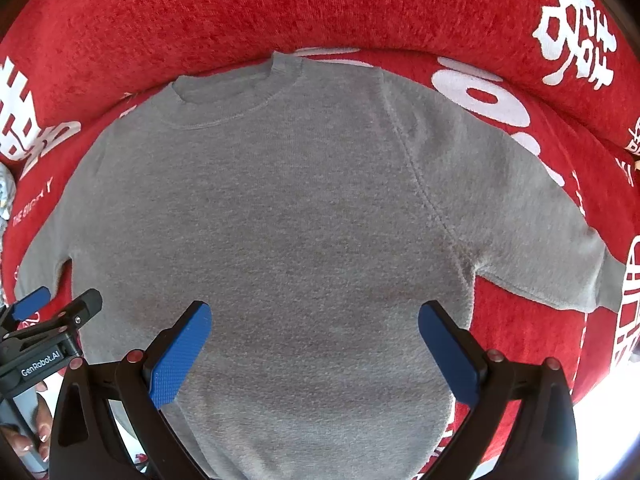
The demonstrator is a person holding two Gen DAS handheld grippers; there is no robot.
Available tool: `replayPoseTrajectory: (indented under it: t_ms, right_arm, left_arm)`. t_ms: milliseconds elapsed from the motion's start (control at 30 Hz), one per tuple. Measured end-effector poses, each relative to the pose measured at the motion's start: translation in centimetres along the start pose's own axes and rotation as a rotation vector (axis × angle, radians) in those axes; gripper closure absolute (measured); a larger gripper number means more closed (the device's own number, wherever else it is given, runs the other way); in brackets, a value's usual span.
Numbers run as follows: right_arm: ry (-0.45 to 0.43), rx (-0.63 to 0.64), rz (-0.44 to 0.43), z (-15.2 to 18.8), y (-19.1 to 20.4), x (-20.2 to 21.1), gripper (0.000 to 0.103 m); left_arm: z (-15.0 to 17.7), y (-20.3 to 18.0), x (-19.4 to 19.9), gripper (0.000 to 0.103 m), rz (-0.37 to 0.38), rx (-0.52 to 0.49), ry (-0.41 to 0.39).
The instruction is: Fold small clothes
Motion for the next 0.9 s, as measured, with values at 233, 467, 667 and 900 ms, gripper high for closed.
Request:
replayPoseTrajectory:
  t_ms: [233,467,667,900]
  right_arm:
    - [0.0,0.002,0.002,0.0,-0.1,0.0,0.0]
    - [0.001,0.003,0.004,0.1,-0.1,0.0,0.0]
    - [0.0,0.005,0.005,0.1,0.1,0.0,0.0]
    - [0.0,0.01,0.01,0.1,0.4,0.0,0.0]
  left_arm:
    - [0.2,0.3,0.0,0.0,-0.009,0.002,0.03]
    - [0.3,0.9,0.1,0.0,-0.071,0.009,0.029]
    - [0.3,1.2,0.1,0.0,-0.072,0.009,-0.002]
    - [0.4,1.4,-0.1,0.0,-0.041,0.011,-0.014]
Point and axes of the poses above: each gripper's, at about its wrist camera, not at the fingertips, and x roughly against the way its jaws point, y to its left, z to its underside, the point moved 9 cm from there along -x, roughly the way its jaws point, and after that the axes turned 8 degrees about y, right-handed, at the moved point
